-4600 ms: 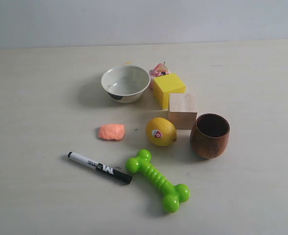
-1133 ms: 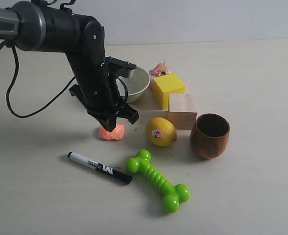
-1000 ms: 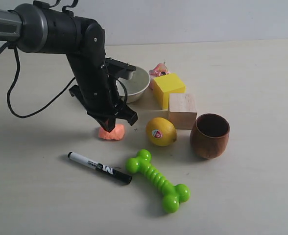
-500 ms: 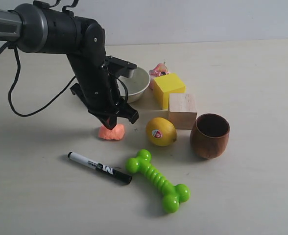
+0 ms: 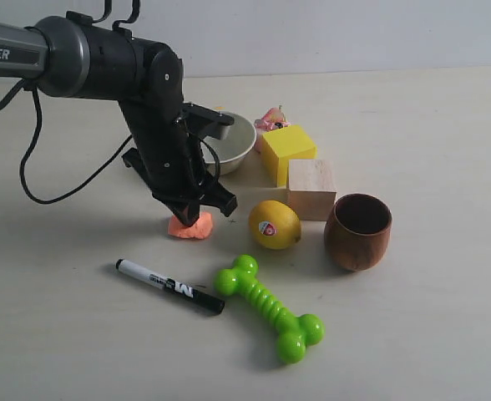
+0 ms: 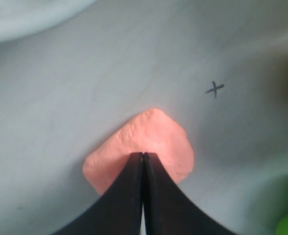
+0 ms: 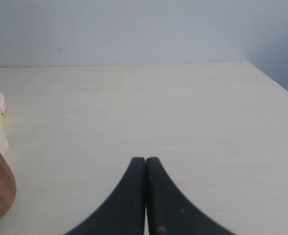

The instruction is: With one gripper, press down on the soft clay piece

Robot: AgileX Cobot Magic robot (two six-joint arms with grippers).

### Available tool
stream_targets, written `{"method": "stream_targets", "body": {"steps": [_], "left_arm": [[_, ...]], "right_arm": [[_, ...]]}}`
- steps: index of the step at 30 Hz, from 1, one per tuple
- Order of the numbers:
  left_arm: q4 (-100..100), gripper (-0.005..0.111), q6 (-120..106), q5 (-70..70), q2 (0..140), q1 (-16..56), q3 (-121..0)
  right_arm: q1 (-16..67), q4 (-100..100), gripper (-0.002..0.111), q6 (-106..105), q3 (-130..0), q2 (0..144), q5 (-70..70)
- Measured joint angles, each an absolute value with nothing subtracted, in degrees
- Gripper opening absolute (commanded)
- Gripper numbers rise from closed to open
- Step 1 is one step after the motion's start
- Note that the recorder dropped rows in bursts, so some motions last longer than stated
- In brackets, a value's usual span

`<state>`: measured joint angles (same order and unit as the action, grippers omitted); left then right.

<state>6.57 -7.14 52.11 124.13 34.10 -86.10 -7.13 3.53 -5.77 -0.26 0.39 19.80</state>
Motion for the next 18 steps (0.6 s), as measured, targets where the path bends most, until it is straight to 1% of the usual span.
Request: {"method": "stream_targets", "body": {"steps": [18], "left_arm": [[6.57, 0.0, -7.14, 53.27, 125.74, 34.1, -86.83]], "right_arm": [[-7.13, 3.53, 0.0, -5.77, -0.26, 0.39, 19.8]]}}
